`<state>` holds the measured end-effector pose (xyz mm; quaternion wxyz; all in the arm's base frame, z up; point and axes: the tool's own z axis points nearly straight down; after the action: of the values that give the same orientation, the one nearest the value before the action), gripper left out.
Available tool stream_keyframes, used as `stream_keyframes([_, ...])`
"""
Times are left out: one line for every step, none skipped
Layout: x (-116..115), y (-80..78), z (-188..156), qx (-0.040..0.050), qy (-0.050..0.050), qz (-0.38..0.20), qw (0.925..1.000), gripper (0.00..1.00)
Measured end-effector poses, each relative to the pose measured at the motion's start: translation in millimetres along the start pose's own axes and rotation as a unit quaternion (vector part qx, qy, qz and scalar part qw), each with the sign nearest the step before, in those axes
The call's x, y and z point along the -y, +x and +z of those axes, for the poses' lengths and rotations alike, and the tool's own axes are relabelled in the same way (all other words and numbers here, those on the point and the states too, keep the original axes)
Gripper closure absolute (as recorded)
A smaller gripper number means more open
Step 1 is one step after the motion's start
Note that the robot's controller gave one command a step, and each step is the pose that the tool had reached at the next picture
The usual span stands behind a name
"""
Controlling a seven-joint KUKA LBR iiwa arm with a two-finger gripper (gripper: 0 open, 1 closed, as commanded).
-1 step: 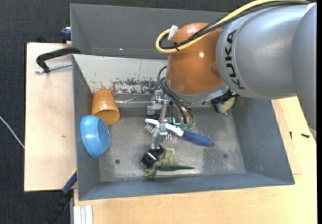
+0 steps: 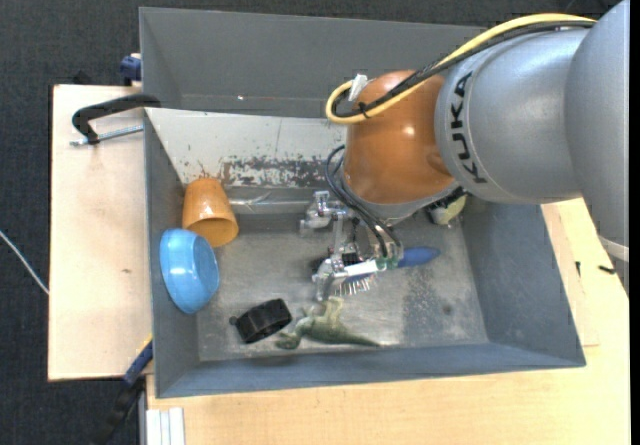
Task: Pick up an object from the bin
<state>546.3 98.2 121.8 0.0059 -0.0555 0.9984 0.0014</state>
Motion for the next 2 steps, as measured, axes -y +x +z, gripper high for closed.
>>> stream_keyframes([72.7, -19.9, -17.2, -0.0016, 0.002, -0.112, 0.9937, 0.00])
stream_keyframes([64.3, 14.0, 49.4, -0.0020, 0.000, -0.054, 0.9985, 0.00])
